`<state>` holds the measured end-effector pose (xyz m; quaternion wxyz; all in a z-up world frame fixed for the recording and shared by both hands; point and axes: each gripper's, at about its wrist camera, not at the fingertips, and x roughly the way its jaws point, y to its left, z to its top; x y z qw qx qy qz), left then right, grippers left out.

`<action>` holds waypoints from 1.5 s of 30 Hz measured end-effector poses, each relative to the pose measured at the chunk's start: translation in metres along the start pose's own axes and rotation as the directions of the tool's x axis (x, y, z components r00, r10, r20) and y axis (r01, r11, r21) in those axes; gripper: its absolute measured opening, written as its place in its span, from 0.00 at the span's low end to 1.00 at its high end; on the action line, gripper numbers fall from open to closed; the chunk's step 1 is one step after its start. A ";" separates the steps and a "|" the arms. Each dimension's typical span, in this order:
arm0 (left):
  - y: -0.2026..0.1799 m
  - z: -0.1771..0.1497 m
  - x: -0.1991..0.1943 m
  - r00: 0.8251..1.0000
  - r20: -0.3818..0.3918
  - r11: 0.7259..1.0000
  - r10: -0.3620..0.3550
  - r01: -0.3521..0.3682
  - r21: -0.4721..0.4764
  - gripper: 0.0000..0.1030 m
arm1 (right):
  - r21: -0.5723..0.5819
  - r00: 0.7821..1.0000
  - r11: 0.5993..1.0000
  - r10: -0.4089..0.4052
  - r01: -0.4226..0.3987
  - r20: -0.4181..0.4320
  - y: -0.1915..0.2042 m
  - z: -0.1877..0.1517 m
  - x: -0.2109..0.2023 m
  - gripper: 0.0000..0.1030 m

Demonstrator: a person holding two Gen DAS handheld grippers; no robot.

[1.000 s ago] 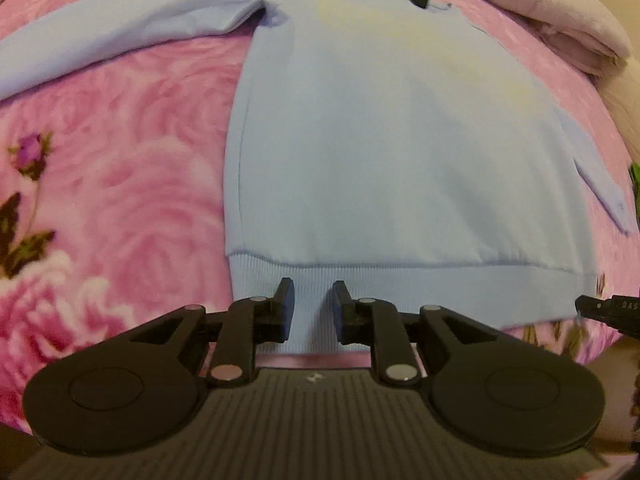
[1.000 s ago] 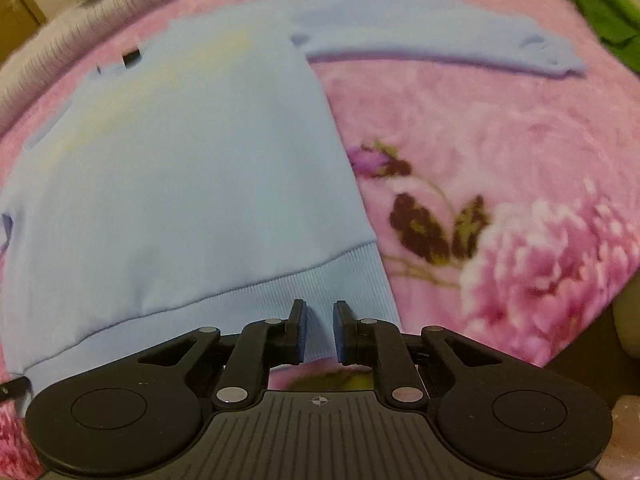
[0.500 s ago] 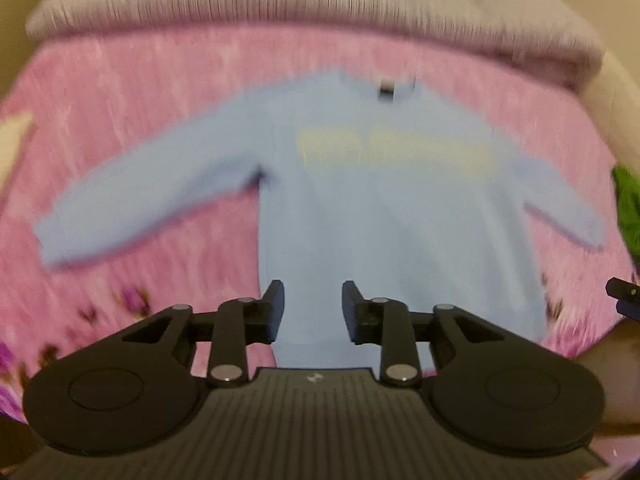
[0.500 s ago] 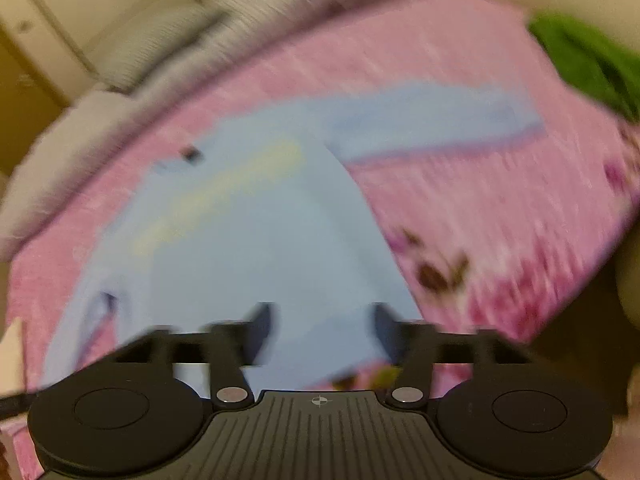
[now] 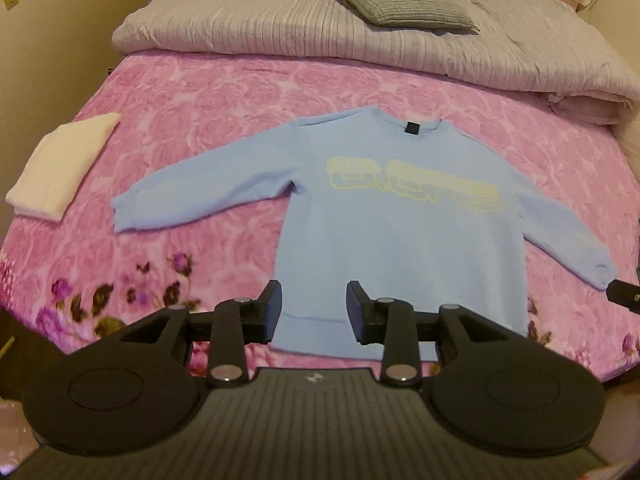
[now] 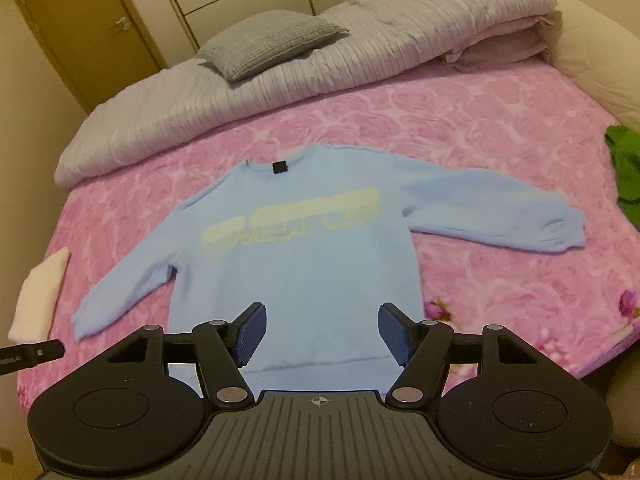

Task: Fold clothes
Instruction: 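Open both grippers and lift them away from the flattened sweatshirt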

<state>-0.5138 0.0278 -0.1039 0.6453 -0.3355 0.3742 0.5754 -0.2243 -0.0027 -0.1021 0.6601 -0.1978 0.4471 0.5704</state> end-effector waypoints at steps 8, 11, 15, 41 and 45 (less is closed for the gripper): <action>-0.046 -0.039 -0.034 1.000 0.004 1.000 0.012 -0.012 -0.025 0.30 | -0.077 1.000 0.997 -0.011 0.010 -0.023 -0.038 -0.010 -0.042 0.64; -0.057 -0.054 -0.042 1.000 -0.006 0.999 0.017 -0.017 -0.044 0.30 | -0.093 1.000 0.995 0.019 -0.021 -0.014 -0.052 -0.016 -0.053 0.64; -0.063 -0.073 -0.048 0.999 -0.025 0.997 0.028 -0.030 -0.074 0.30 | -0.078 0.996 0.994 0.079 -0.081 -0.036 -0.067 -0.024 -0.063 0.64; -0.070 -0.116 -0.073 0.997 -0.033 0.988 0.067 -0.070 -0.136 0.30 | -0.254 0.990 0.966 0.017 -0.052 -0.139 -0.048 -0.064 -0.078 0.64; -0.063 -0.116 -0.075 0.996 -0.032 0.985 0.080 -0.084 -0.153 0.30 | -0.277 0.990 0.959 0.029 -0.066 -0.134 -0.040 -0.063 -0.078 0.64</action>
